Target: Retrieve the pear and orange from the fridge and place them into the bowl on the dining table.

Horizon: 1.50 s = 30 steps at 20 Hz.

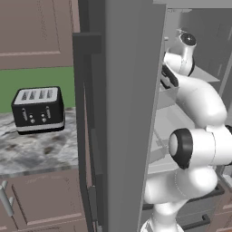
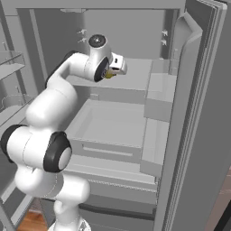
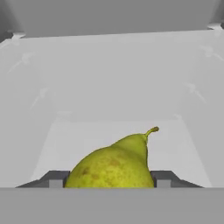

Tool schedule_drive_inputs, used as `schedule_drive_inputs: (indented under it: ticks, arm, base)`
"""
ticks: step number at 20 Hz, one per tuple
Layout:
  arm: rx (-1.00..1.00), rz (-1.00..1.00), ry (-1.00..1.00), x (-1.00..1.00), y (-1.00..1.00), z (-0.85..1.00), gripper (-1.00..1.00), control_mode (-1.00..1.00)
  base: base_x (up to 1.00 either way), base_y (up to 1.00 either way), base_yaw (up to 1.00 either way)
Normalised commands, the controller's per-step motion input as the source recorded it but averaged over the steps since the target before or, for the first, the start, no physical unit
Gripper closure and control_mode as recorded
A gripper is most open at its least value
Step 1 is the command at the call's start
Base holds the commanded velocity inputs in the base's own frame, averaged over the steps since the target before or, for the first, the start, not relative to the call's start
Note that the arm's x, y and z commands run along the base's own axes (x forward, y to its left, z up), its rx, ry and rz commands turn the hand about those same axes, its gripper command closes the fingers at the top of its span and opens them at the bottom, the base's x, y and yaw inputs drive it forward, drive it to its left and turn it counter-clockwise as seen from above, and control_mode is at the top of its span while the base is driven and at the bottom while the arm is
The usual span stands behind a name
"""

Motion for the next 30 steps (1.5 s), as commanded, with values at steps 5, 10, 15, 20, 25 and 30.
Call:
schedule_drive_inputs:
  ticks: [5,10,15,20,25,30]
  arm:
    - [0.0,0.0,0.03,-0.09,-0.01,-0.16,1.0,-1.0]
    - [0.01,0.0,-0.12,-0.95,-0.39,0.0,1.0,-1.0]
    - [0.03,0.0,-0.18,-1.0,-0.42,0.0,1.0,-1.0]
    - [0.0,0.05,-0.14,-1.0,-0.01,0.0,1.0,-1.0]
    - [0.0,0.04,-0.02,-1.0,0.16,-0.06,1.0,-1.0]
    - [0.0,0.02,0.0,-1.0,0.15,-0.11,1.0,-1.0]
  base:
    - [0.0,0.0,0.0]
    - [0.0,0.0,0.0]
    - [0.0,0.0,0.0]
    - [0.0,0.0,0.0]
    - [0.0,0.0,0.0]
    - [0.0,0.0,0.0]
